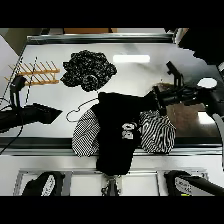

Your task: Fold the clothes and pants, and hang the long-sleeved shirts on hangers.

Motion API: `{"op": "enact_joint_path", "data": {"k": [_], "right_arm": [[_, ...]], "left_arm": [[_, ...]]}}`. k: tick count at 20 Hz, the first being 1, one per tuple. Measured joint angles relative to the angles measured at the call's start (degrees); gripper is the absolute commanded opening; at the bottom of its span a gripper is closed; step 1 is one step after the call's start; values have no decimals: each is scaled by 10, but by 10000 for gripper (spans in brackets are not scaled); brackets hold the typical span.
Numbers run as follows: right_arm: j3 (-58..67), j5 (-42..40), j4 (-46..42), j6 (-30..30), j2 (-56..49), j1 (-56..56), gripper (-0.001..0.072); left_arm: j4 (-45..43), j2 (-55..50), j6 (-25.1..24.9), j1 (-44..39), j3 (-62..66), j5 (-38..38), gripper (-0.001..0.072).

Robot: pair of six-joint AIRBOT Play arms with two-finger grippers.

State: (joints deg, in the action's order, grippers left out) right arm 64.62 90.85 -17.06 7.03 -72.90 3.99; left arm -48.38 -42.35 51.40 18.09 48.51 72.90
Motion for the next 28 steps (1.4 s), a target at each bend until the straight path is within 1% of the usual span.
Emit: {"op": "enact_joint_path", "data": {"k": [2, 7, 8, 9, 11, 13, 16, 20, 22, 24, 26, 27, 28], "right_arm": [[3, -21, 3, 4, 33, 8, 13], [6, -71, 8, 10, 101, 21, 13], [6, -78, 8, 12, 109, 24, 14], [6, -84, 8, 16, 115, 26, 14], [6, -91, 8, 25, 123, 28, 14], [6, -95, 8, 31, 127, 29, 14], [6, -101, 8, 40, 129, 30, 14], [6, -108, 8, 50, 130, 30, 15], [6, -110, 8, 51, 130, 30, 15], [6, -110, 8, 52, 130, 30, 15], [6, -111, 8, 53, 130, 30, 15], [6, -111, 8, 54, 130, 30, 15], [6, -111, 8, 54, 130, 30, 15]], "left_arm": [[0, 28, 60, 5, 0, -9, 421], [0, 60, 181, 4, -18, -17, 421], [-2, 63, 205, -4, -30, -20, 422], [-2, 64, 227, -17, -44, -23, 449], [-2, 66, 264, -64, -73, -44, 452], [0, 66, 289, -136, -94, -83, 451], [0, 54, 327, -265, -108, -179, 450], [0, -6, 374, -411, -106, -294, 449], [-3, -45, 386, -459, -91, -326, 449], [-19, -83, 399, -488, -72, -344, 448], [-40, -114, 417, -501, -52, -354, 446], [-50, -127, 426, -503, -44, -355, 420], [-60, -138, 434, -503, -36, -354, 419]]}}
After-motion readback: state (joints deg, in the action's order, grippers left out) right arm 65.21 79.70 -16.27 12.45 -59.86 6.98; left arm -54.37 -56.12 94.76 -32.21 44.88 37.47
